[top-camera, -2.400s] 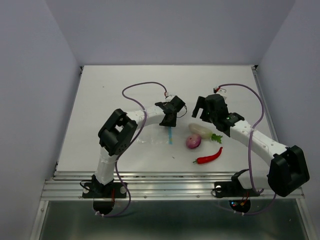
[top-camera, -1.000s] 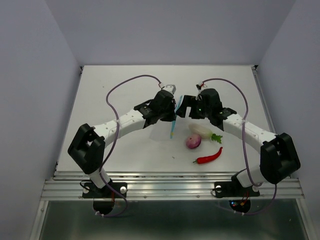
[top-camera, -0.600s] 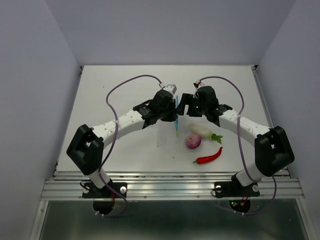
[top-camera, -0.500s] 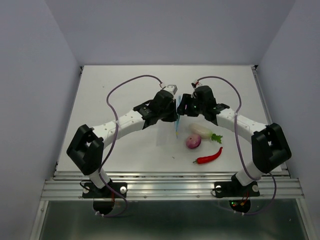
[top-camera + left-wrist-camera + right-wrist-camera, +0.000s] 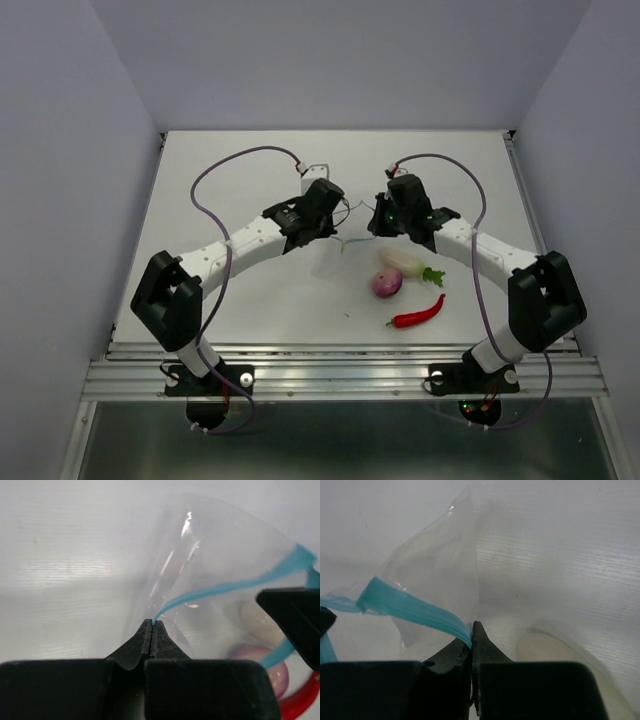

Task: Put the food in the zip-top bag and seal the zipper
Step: Open the zip-top bag

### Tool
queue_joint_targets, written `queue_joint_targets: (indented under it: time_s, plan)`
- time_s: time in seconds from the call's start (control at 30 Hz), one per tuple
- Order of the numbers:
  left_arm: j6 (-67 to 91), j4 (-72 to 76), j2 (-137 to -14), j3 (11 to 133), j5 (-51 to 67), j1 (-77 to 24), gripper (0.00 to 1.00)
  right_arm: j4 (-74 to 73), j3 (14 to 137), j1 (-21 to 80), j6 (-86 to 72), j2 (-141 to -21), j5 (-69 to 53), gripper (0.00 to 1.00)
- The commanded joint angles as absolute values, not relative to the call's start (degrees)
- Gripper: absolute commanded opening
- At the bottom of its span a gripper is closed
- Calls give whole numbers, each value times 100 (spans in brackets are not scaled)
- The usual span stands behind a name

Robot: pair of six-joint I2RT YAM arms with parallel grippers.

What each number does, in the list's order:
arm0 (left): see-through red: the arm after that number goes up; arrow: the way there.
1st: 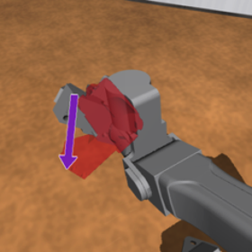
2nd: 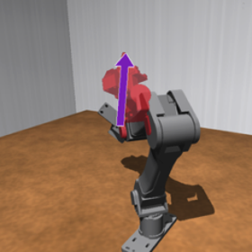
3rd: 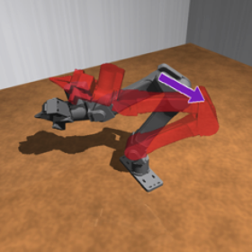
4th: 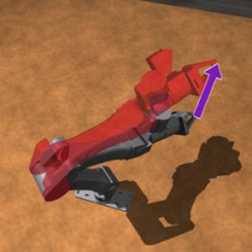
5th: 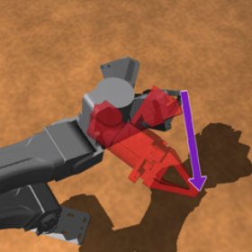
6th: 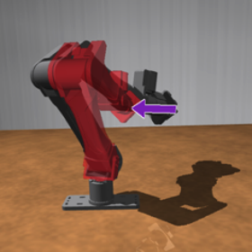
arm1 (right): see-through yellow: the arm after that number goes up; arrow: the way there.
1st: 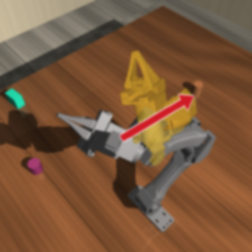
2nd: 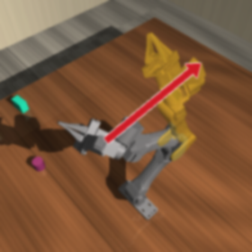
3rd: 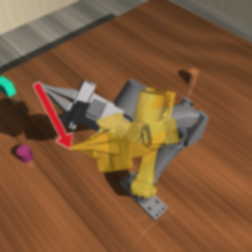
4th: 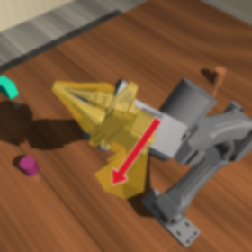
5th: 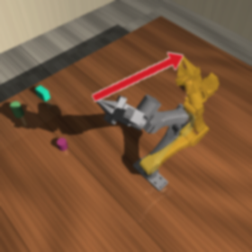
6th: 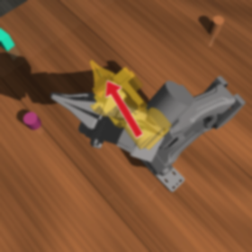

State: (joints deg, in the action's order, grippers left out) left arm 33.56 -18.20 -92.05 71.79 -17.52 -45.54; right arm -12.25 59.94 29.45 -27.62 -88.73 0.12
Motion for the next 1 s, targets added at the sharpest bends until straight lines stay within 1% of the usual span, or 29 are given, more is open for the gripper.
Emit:
queue_joint_targets:
  time_s: [0.0, 0.13, 0.23, 0.47, 0.53, 0.67, 0.7, 0.77, 0.8, 0.83, 0.87, 0.93, 0.97]
  plan:
    - [3612, -2794, -9026, 7567, -3207, -4290, 0, -1704, 6187, 2971, -2295, -8491, 632, 4]
    - [3700, -3190, -8974, 7559, -3708, -3956, 0, -2056, 6354, 2971, -1794, -8297, 1211, 5]
    - [3726, -3409, -8903, 7559, -3937, -3753, 0, -2337, 6503, 2971, -1696, -8192, 1931, 4]
    - [3709, -3709, -8868, 7831, -4341, -3718, 0, -2531, 6776, 2971, -1609, -8121, 2495, 4]
    - [3595, -3613, -8842, 7796, -4202, -3718, 0, -2575, 6838, 2971, -1573, -8156, 2453, 4]
    - [2972, -2744, -8614, 7419, -3219, -3858, 0, -2523, 6943, 2971, -1538, -8270, 1505, 10]
    - [2858, -2316, -8491, 7331, -2721, -3989, 0, -2383, 6935, 2971, -1555, -8314, 998, 11]
    - [2611, -1857, -8411, 7163, -2122, -4095, 0, -2216, 6917, 2971, -1582, -8358, 286, 26]
    - [2593, -1811, -8359, 7154, -2066, -4157, 0, -2110, 6952, 2971, -1704, -8402, 107, 41]
    - [2628, -1811, -8367, 7172, -2057, -4166, 0, -2092, 6996, 2971, -1783, -8420, 1, 49]
    - [2637, -1811, -8376, 7181, -2065, -4175, 0, -2074, 7057, 2971, -1845, -8437, -235, 62]
    - [2680, -1837, -8420, 7207, -2232, -4175, 0, -1943, 7154, 2971, -1933, -8377, -710, 82]
    - [2724, -1880, -8455, 7242, -2285, -4175, 0, -1881, 7180, 2971, -1951, -8341, -895, 87]
